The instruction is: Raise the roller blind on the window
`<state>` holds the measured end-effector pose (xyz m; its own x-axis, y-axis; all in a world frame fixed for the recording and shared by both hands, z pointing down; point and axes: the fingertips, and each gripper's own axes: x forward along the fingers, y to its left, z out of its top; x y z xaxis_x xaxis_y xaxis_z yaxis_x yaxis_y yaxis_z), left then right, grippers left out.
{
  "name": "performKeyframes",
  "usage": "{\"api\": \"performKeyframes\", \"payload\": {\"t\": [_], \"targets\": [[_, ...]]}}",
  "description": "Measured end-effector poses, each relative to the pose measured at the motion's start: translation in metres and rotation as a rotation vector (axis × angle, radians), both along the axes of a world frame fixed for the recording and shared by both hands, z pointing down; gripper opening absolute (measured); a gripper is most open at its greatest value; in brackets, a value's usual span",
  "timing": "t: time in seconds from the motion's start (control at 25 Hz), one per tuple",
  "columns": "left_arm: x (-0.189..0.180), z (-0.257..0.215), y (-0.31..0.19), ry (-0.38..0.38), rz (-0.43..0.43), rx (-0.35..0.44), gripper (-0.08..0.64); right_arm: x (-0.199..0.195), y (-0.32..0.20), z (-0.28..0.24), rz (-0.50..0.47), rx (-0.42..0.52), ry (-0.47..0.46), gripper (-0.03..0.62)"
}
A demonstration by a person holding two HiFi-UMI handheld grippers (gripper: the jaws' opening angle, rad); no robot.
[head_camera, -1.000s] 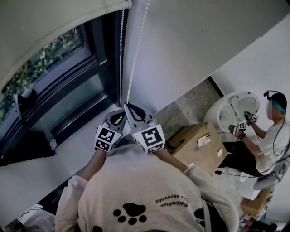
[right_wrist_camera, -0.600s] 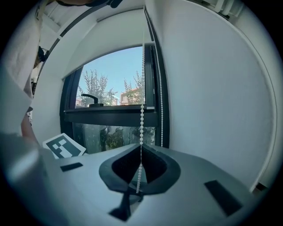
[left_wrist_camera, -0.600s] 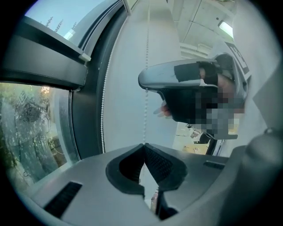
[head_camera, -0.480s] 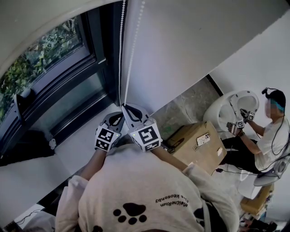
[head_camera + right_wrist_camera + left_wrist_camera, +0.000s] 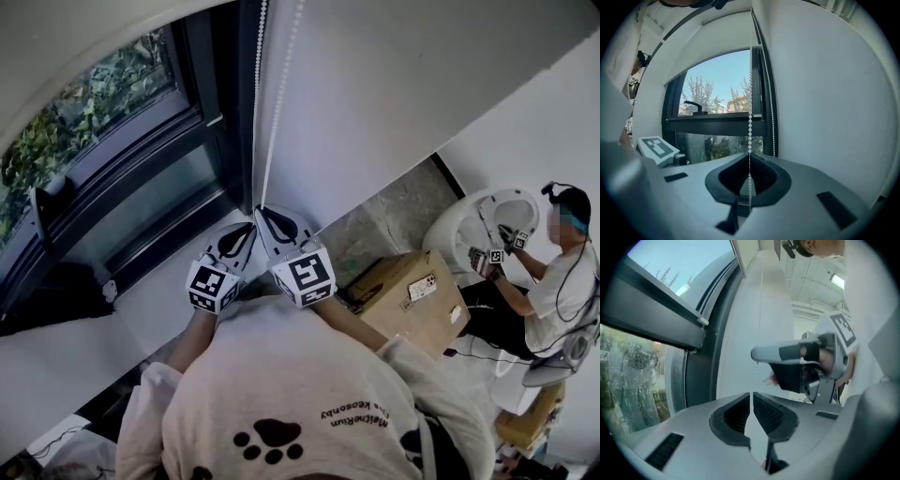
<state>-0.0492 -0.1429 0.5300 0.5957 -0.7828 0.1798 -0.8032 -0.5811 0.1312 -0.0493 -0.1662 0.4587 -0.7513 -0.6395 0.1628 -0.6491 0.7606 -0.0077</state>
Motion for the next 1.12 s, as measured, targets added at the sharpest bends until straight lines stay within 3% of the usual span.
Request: {"api": "performKeyframes", "payload": {"t": [0.12,0.36,0.76,0.92,1.12], "targets": [[-0.010,-0.028,-0.003,0.041,-0.021,0.045,0.088,0.000,-0.002,0.001,0.002,-0.001,-0.005,0.011],[-0.022,-0.093,-0.003,0.104,-0.036,0.137,0.095,-0.002,-0.003,0.003,-0.004,-0.004,-0.011,0.011],[0.003,-0.192,-0.016,0.058,0.039,0.244,0.092,-0.004,-0.001,0.002,-0.015,0.004,-0.003,0.011],[0.007,-0.209,-0.026,0.043,0.046,0.256,0.054,-0.007,0.001,0.002,-0.020,0.003,-0.002,0.011],[0.010,-0.208,-0.029,0.041,0.057,0.217,0.009,-0.005,0.001,0.007,-0.018,-0.006,0.009,0.011]]}}
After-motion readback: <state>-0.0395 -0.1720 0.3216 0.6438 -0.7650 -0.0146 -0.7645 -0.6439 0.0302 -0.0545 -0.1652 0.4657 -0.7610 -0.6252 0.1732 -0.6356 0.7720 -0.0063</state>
